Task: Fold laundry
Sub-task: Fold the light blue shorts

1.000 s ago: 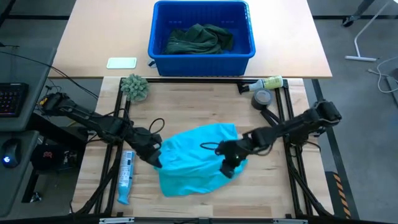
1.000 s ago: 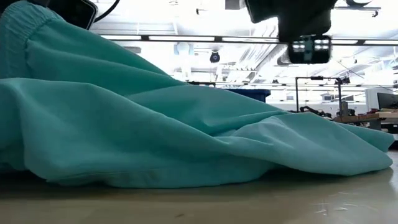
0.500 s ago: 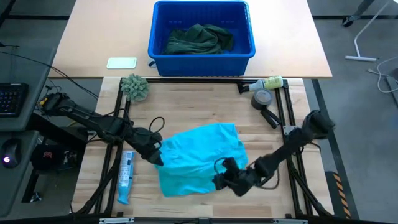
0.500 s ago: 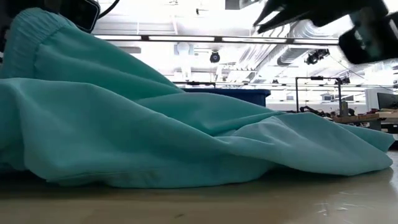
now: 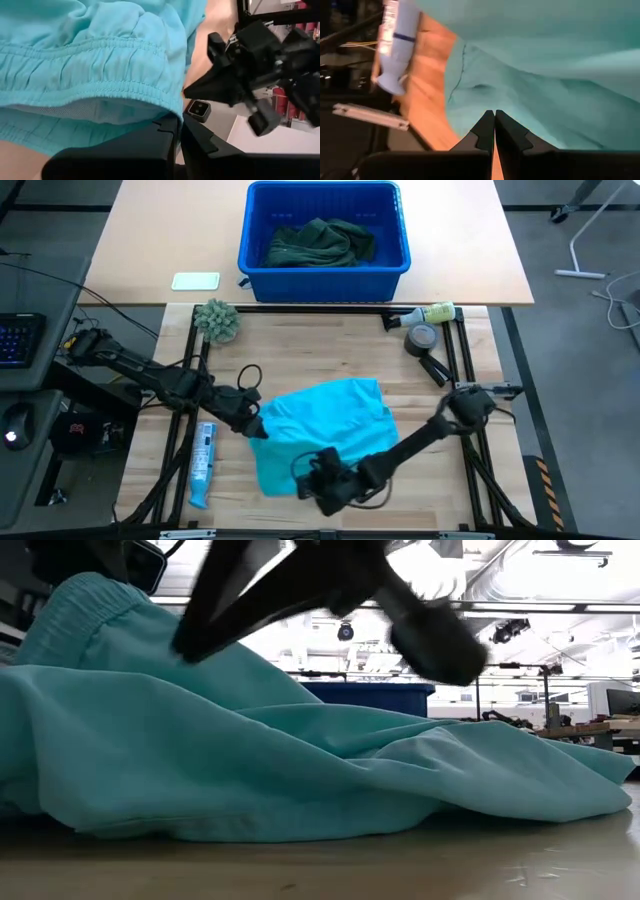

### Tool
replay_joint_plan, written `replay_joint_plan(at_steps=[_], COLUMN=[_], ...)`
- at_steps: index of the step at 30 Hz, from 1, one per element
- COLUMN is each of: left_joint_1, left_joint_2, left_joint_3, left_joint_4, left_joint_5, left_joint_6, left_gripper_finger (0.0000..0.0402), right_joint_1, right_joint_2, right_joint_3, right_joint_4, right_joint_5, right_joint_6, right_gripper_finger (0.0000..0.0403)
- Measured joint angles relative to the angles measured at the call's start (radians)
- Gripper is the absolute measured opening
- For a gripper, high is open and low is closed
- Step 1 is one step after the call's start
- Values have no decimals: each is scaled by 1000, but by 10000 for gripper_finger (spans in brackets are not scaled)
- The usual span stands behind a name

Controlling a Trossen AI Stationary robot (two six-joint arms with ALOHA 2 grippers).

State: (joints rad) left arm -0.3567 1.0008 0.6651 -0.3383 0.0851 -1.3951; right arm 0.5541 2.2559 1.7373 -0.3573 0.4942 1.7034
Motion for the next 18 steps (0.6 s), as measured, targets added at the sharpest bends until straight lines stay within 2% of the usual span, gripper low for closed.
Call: replay_joint_plan(at_steps=[6, 11, 18], left_joint_1=[-60, -151, -306], left_joint_2=[0, 0, 22], left_joint_3=[0, 0, 0], left_joint_4=[51, 143, 187], left_joint_5=[-10, -64, -159], left_joint_6=[-23, -73, -160], left_gripper_finger=[0, 0, 0], right_joint_1=[-30, -43, -93], right_joint_2=[113, 144, 144], right_joint_3=[116, 112, 93], right_joint_4=[-12, -45, -87], right_joint_5=[-58, -81, -84], right_joint_6=[33, 129, 129], right_gripper_finger=[0, 0, 0])
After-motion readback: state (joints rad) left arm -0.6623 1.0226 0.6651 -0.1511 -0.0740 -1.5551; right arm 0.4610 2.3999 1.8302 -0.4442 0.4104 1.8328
